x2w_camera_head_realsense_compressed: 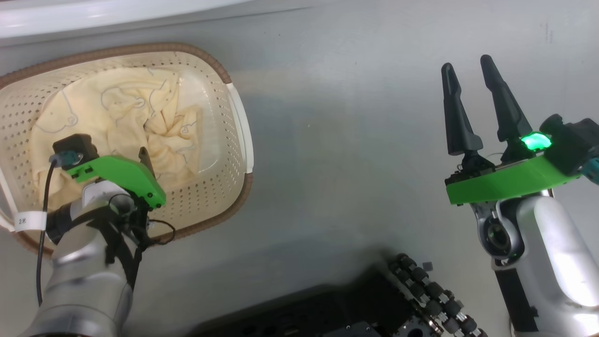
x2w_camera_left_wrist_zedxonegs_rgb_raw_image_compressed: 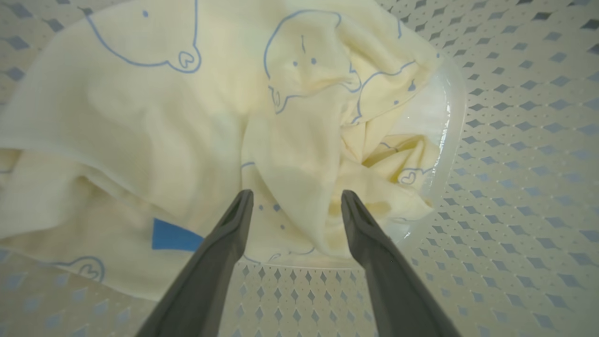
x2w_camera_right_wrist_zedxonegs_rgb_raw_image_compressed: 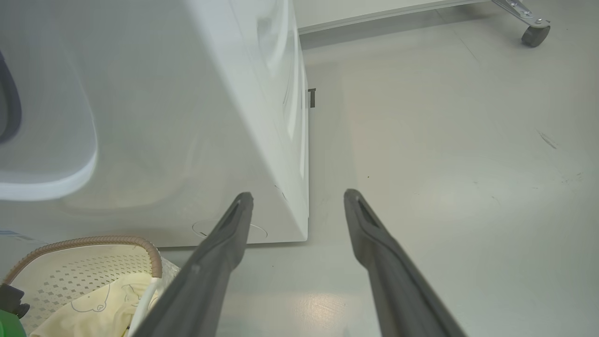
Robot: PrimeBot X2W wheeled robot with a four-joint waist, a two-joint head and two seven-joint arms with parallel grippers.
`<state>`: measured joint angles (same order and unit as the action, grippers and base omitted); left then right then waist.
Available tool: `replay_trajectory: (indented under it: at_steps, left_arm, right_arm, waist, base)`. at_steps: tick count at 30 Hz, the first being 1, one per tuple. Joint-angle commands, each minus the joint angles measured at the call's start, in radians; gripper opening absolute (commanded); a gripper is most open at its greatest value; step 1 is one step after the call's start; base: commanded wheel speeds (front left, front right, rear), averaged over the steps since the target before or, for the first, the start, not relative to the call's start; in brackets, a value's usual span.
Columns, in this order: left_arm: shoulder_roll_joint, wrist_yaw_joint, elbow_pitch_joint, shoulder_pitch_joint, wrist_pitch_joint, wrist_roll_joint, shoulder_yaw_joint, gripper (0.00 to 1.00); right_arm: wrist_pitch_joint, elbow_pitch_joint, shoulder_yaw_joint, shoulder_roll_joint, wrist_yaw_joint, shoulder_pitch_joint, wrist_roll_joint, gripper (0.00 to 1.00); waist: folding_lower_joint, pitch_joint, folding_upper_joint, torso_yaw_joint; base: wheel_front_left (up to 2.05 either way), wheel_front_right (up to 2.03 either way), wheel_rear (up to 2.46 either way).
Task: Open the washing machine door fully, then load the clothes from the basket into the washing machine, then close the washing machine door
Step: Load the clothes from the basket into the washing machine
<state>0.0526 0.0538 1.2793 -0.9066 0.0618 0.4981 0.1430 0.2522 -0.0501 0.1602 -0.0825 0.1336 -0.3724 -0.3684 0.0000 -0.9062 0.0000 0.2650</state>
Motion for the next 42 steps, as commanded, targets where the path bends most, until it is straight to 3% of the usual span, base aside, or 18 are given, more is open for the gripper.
replay_trajectory:
  at_steps: [1, 42]
  left_arm:
    - [0.020, 0.001, -0.001, 0.024, 0.007, 0.009, -0.014, 1.00]
    - [0.003, 0.006, 0.011, -0.025, 0.035, 0.023, 0.058, 1.00]
  right_arm:
    - [0.010, 0.027, 0.013, -0.012, -0.003, 0.023, -0.008, 1.00]
    - [0.010, 0.053, -0.013, -0.031, -0.003, 0.013, -0.012, 1.00]
  waist:
    - [0.0000, -0.002, 0.0000, 0.002]
    - [0.0000, -0.093, 0.0000, 0.012]
  base:
    - [0.00, 0.00, 0.00]
    - [0.00, 0.00, 0.00]
